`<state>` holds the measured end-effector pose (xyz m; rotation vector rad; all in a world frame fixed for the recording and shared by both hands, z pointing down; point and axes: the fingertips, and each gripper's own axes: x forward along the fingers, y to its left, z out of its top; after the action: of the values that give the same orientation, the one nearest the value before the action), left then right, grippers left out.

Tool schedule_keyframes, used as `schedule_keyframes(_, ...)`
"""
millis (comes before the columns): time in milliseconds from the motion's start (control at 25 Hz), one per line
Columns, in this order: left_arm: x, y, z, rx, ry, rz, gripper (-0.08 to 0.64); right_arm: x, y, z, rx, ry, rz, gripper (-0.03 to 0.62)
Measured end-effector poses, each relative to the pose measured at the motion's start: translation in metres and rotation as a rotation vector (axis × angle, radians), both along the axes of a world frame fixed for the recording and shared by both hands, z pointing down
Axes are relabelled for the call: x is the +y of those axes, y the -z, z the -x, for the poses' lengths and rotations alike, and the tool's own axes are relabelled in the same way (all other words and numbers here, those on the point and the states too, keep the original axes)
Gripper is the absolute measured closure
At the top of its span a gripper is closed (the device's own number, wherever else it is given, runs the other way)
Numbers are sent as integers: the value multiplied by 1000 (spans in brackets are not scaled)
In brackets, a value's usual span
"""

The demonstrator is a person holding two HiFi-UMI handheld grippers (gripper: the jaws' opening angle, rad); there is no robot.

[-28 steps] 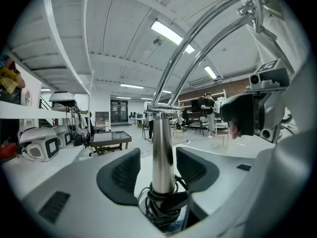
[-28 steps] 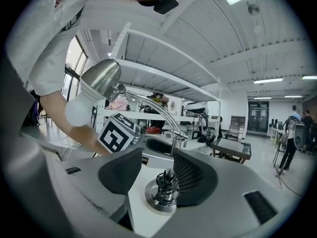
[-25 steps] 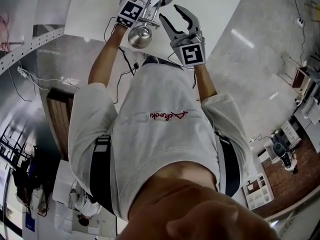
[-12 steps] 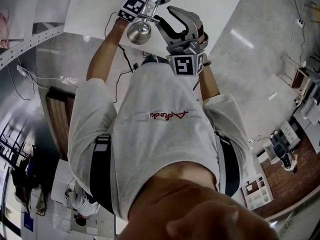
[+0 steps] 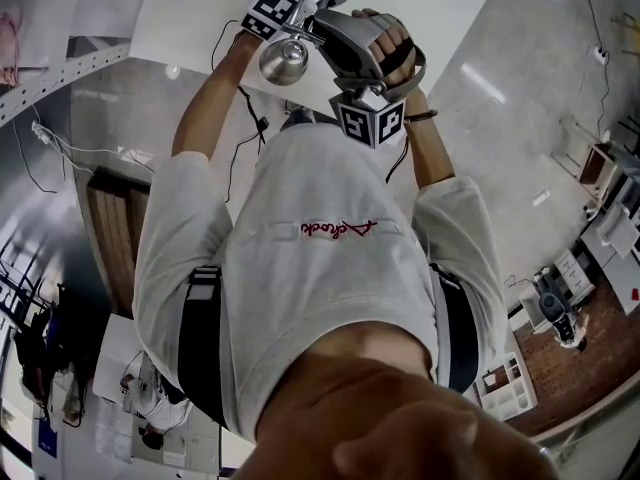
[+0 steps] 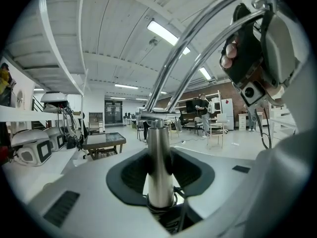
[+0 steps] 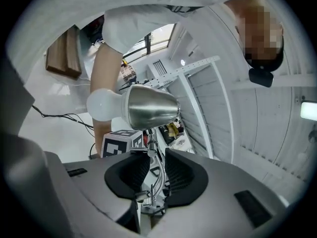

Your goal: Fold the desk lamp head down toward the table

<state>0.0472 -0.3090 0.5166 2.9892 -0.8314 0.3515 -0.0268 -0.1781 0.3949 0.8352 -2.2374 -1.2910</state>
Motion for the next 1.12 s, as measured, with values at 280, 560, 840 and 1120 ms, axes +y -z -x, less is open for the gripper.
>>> schedule_keyframes(280, -1, -2, 1, -2, -5, 5, 402, 1, -3, 6, 87, 39, -109, 528)
schedule_keyframes(560, 0, -2, 0, -5, -8, 5, 402, 0, -4, 8, 128, 77, -154, 532)
schedule_keyframes(840, 0, -3, 1, -2, -18, 13, 405, 2, -6, 9, 154, 111, -214, 537)
schedule_keyframes(1120, 1, -6, -3, 10, -27, 32, 405, 10, -18, 8, 211, 146, -283, 538)
